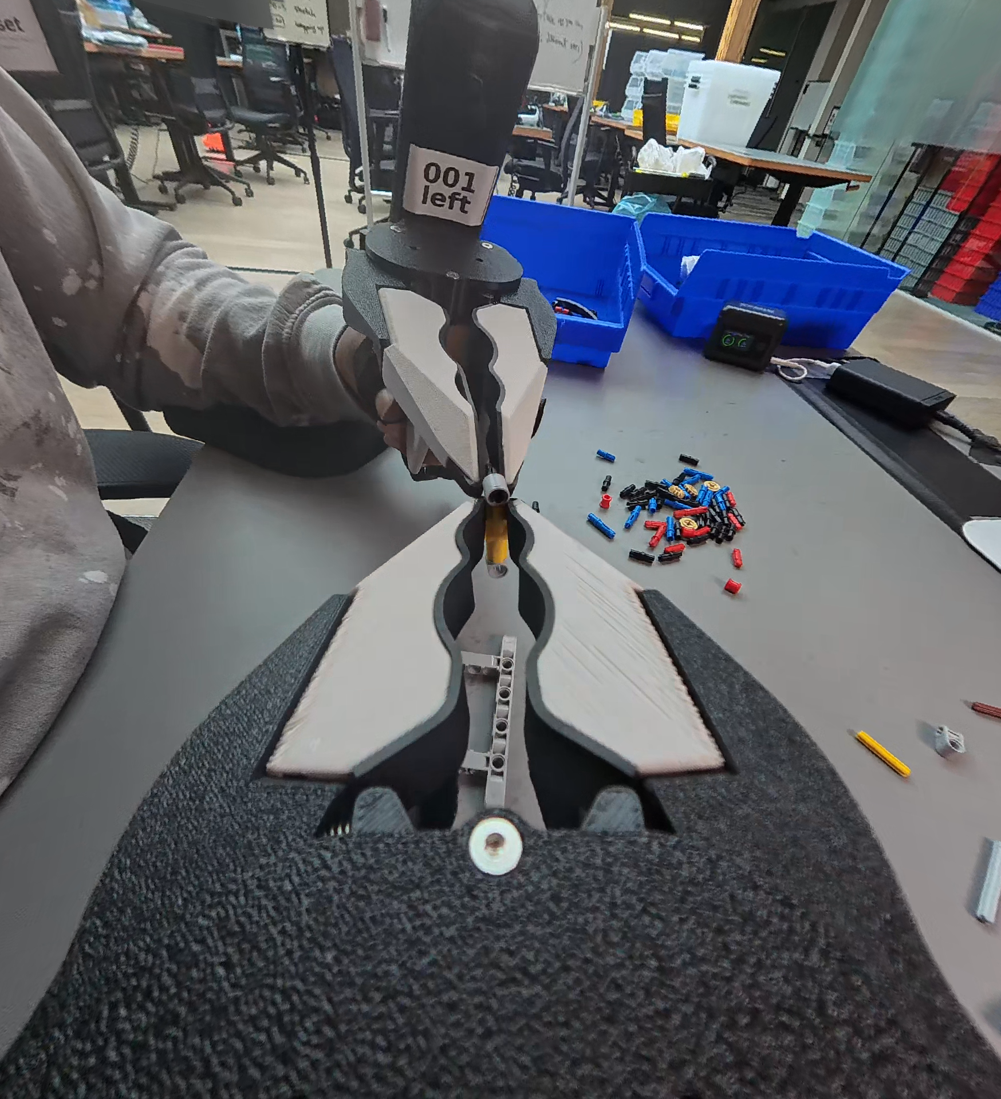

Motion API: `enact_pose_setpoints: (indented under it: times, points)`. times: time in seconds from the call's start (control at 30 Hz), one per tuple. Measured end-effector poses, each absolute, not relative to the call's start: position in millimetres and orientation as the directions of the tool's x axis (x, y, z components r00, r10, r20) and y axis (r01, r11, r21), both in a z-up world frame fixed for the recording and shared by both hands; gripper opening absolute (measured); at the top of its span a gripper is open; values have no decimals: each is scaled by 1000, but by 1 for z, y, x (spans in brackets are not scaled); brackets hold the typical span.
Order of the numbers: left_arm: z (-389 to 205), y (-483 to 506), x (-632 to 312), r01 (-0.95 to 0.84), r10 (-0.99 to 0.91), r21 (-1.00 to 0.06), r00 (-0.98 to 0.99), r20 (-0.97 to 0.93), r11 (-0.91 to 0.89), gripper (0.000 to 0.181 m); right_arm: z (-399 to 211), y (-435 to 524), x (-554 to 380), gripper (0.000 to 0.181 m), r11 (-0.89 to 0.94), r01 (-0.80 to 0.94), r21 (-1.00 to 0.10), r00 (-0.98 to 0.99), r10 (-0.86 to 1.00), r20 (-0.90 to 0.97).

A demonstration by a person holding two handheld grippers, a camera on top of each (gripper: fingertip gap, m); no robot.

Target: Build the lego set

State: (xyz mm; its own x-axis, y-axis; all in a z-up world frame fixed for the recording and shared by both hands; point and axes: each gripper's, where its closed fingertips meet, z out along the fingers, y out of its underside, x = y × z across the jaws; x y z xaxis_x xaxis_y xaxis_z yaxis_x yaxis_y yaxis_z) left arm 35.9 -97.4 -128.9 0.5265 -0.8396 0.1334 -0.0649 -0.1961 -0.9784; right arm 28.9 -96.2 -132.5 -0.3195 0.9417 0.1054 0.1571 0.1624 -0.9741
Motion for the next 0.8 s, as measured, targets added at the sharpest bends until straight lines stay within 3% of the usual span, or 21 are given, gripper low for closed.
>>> enact_pose_setpoints:
  times: [0.13, 0.47, 0.57, 0.63, 0.7, 0.8]
  points:
    - [-131, -94, 32, -85, -828, -973, 544, 136, -216, 2, -133, -92, 27, 7, 209, 190, -959, -288, 946, 149]
    - [-104, -104, 38, 4, -868, -989, 479, 132, -148, 2, -99, -100, 39, 6, -136, 119, -984, -446, 878, -175]
    - [-102, -98, 9, 48, -823, -988, 547, 151, -149, 1, -53, -47, 62, 5, -363, -89, -928, -377, 874, -306]
    - [-117, -85, -14, -8, -750, -985, 649, 128, -175, 2, -62, -29, 63, 6, -170, -55, -984, -212, 965, -155]
    - [-142, -61, -39, -135, -637, -961, 769, 52, -241, 3, -80, -35, 52, 6, -88, 33, -996, -164, 982, -92]
    - [-197, -34, -97, -313, -405, -836, 906, -120, -452, 3, -134, -42, 38, 6, 91, 257, -962, -145, 988, 55]
